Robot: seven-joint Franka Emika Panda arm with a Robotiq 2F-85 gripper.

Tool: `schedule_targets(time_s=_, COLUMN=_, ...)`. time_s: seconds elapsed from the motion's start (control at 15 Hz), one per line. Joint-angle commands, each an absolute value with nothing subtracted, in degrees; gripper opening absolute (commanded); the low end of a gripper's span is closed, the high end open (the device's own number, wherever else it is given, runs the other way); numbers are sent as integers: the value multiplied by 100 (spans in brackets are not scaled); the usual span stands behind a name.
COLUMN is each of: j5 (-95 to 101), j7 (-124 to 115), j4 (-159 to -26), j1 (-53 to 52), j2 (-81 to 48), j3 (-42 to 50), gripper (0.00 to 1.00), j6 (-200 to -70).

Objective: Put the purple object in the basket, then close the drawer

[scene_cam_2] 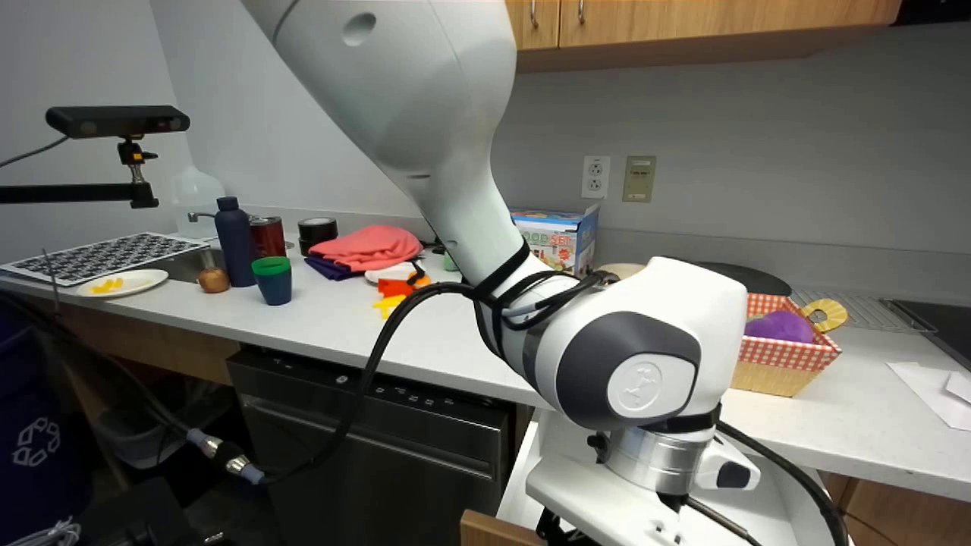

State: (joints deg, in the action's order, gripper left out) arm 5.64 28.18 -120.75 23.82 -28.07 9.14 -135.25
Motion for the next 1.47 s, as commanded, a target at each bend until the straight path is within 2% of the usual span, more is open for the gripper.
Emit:
schedule_targets(time_s=0.0, j5=629, j7=2873, j4=-11516, j1=2225, j2=-3116, j3=786, gripper=100, j6=-13877)
schedule_targets(time_s=1.4, j5=-17, j7=3015, j4=-9324, j1=2267, j2=-4485, j3=-158, gripper=100, j6=-14224)
